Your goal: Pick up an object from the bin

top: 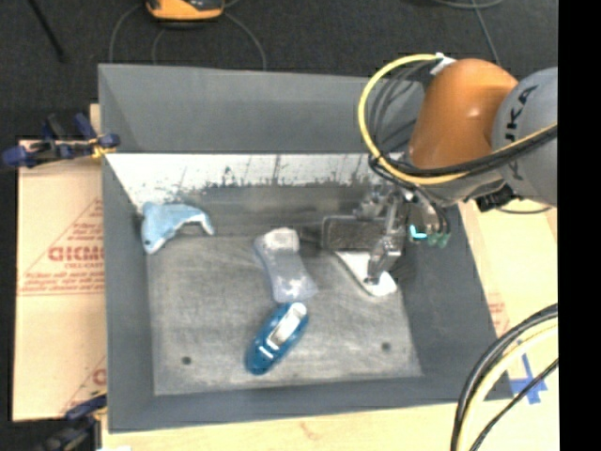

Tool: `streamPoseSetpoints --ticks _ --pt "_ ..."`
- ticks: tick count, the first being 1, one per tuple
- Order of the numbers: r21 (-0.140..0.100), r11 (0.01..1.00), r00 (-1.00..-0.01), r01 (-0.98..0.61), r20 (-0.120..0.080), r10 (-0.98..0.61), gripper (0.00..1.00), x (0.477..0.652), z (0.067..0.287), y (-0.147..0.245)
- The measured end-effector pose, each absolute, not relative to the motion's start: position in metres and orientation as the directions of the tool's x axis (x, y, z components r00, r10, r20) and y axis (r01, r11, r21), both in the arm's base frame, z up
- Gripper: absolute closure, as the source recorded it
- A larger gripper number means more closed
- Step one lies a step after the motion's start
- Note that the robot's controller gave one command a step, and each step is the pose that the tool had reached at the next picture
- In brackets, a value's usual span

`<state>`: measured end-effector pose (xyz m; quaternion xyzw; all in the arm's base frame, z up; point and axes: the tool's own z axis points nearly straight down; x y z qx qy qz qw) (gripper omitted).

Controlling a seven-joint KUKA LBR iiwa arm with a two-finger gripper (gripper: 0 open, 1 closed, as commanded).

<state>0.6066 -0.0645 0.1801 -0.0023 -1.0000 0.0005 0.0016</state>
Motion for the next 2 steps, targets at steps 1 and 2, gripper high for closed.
streamPoseSetpoints --ticks 1,2 --pt "-0.002 1.0 -1.0 0.003 -0.005 0.003 0.0 0.608 0.185 -0.065" --pt "0.001 0.993 -0.993 0.121 -0.008 0.121 0.0 0.616 0.143 -0.067"
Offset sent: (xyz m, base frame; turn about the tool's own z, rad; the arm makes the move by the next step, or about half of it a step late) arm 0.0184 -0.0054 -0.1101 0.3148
